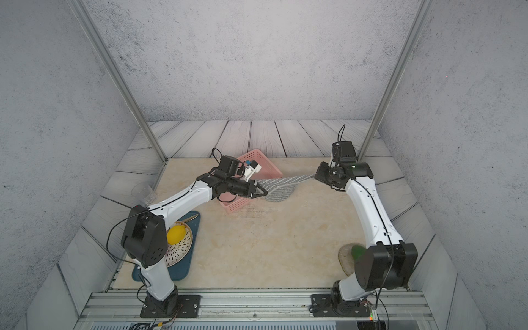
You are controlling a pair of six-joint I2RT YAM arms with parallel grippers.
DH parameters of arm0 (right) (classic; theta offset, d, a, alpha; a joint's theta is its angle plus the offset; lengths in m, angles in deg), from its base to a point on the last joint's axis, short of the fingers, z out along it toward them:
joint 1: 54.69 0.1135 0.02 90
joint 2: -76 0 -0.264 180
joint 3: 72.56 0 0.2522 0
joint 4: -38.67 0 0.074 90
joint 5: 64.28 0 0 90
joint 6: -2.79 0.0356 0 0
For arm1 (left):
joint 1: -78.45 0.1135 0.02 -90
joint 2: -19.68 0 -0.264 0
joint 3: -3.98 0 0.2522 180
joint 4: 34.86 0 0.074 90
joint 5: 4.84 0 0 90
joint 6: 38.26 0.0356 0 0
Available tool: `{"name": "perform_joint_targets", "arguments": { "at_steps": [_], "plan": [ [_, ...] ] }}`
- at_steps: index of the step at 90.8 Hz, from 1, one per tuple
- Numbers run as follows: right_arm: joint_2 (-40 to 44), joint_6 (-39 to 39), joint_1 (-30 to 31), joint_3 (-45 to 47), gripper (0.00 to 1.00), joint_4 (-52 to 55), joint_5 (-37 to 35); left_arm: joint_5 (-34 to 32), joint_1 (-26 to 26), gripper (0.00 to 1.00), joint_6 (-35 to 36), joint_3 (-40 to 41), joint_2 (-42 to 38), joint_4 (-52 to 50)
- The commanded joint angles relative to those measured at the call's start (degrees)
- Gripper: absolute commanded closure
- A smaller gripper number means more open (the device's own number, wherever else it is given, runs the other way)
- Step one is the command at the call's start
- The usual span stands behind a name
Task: Fold the square dishcloth
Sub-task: Flatten out the cleaning item at the center of the board.
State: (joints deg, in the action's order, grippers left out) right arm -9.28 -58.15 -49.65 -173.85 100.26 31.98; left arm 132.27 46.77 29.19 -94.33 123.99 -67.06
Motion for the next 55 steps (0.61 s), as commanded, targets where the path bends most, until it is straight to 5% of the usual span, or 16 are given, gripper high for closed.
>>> {"name": "perform_joint_targets", "arguments": {
  "at_steps": [1, 22, 41, 49, 55],
  "plan": [
    [2.98, 0.06, 0.07, 7.79, 1.00, 0.18, -0.49, 1.94, -0.35, 1.00, 2.18, 2.49, 0.85, -1.87],
    [9.98, 4.51, 0.02, 28.87, 1.00, -3.04, 1.79, 3.86, -3.30, 1.00, -0.12, 18.87, 3.14, 4.31],
    [16.32, 9.14, 0.15, 36.26, 1.00, 2.54, 0.14, 2.08, -11.38, 0.91, -1.04, 27.10, 3.18, 4.16],
    [18.27, 10.05, 0.16, 36.91, 1.00, 5.16, -1.66, 0.86, -14.15, 0.73, -0.84, 28.21, 3.14, 2.35],
    [19.35, 10.52, 0.19, 37.34, 0.85, 6.68, -2.47, -1.21, -15.30, 0.49, -1.10, 29.23, 2.46, 1.47]
  ]
}}
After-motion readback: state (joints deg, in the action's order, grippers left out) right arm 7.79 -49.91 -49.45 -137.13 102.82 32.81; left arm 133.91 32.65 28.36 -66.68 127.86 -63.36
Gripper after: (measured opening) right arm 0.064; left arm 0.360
